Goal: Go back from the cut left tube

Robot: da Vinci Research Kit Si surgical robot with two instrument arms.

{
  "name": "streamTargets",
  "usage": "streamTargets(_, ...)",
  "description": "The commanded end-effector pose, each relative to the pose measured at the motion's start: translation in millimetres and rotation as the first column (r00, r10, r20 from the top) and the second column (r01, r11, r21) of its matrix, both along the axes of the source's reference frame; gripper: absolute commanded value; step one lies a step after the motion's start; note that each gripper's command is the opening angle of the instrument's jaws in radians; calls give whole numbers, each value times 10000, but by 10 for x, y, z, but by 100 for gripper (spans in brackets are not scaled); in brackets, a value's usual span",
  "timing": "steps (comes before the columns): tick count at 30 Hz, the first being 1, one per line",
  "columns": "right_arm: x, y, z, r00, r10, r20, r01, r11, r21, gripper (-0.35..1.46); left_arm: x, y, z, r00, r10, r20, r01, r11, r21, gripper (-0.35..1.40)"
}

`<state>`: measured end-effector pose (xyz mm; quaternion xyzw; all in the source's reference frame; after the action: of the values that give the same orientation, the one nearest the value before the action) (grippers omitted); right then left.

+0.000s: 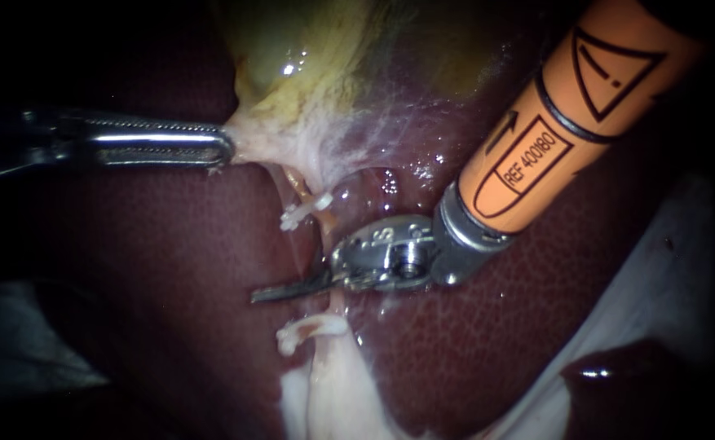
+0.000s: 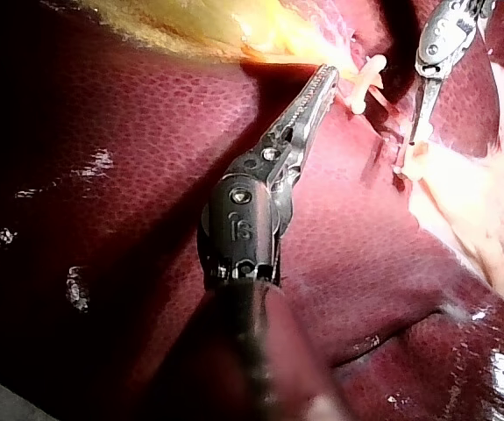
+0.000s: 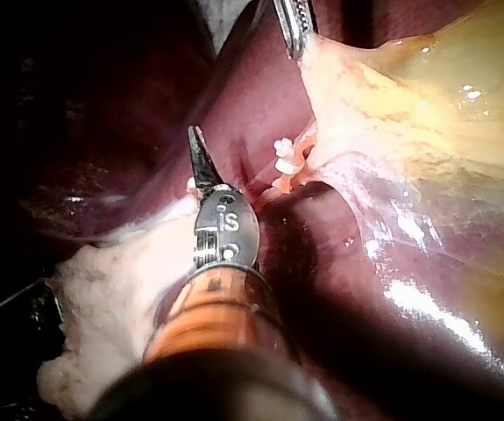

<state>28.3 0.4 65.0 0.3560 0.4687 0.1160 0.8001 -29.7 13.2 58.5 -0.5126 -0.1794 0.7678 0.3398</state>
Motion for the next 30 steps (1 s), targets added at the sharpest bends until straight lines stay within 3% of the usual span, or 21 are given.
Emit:
streamTargets(1, 0, 0, 0, 10000, 34, -81, -33, 9998, 174, -35, 0, 0, 0, 10000, 2, 0, -2, 10000, 2, -35)
streamTargets(2, 1, -1, 0, 9997, 132, -225, -127, 9997, 203, -35, 0, 0, 0, 10000, 2, 0, -2, 10000, 2, -35)
streamTargets(3, 1, -1, 1, 9993, 196, -321, -189, 9996, 221, 17, 0, 0, 0, 10000, 4, 2, -4, 10000, 2, -35)
streamTargets(6, 5, -1, 2, 9965, 566, -613, -553, 9982, 234, 111, 0, 0, 0, 10000, 5, 2, -5, 10000, 2, -35)
streamTargets(8, 7, 0, 2, 9940, 854, -687, -843, 9963, 186, 130, 0, 0, 0, 10000, 5, 3, -5, 10000, 2, -35)
streamTargets(15, 0, -2, 1, 9907, 1292, -427, -1269, 9905, 534, 141, 1, 0, 0, 10000, -16, 9, 16, 10000, 56, -35)
streamTargets(21, -38, -2, -11, 9864, 1621, -263, -1610, 9861, 401, 145, 3, 0, 0, 10000, -7, 15, 7, 10000, 56, -35)
streamTargets(26, -88, 3, -30, 9696, 2439, 176, -2440, 9697, 69, 145, 4, 0, 1, 10000, -2, 17, 2, 10000, 56, -35)
streamTargets(30, -123, 18, -46, 9626, 2702, 174, -2678, 9595, -869, 145, 3, 0, 1, 10000, -4, 16, 4, 10000, 56, -35)
